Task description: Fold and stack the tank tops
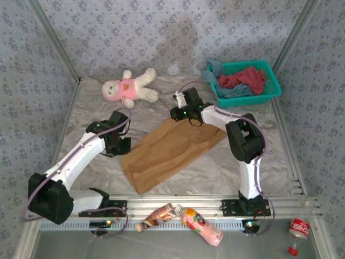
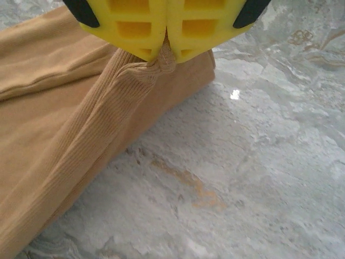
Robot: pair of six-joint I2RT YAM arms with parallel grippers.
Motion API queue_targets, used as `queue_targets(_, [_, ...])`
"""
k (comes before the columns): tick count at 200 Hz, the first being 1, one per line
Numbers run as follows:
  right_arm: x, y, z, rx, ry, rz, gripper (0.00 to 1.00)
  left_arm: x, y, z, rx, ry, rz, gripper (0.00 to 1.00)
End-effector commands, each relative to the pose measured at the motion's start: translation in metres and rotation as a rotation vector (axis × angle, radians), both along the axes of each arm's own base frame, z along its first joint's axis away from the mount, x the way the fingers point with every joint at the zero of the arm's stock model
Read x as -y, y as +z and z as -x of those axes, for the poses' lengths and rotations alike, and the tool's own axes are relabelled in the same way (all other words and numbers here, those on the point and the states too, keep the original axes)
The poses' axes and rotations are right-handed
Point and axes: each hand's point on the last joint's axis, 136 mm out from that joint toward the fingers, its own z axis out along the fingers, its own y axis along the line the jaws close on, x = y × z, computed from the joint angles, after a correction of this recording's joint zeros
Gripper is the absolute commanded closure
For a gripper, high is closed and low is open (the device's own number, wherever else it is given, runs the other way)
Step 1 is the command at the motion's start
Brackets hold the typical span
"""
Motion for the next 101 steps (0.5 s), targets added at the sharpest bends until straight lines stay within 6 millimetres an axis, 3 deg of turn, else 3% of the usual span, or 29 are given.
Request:
queue_targets(1, [0.005,0.011,0.006,0.012,0.008,-0.029,0.85,0.005,-0.001,0.019,-0.032,0.011,0.025,0.96])
queue_targets(53, [0.015,-0.001,0.022,-0.025,-0.004,-0.023,0.89,0.020,-0.011,0.032,-0.053,-0.025,0.033,0.95])
queue_targets(101, [-0.008,-0.002,0.017,0.021,0.071,0.035,0.70,0.025,-0.023,0.037,-0.085,-0.030,0.030,0.94])
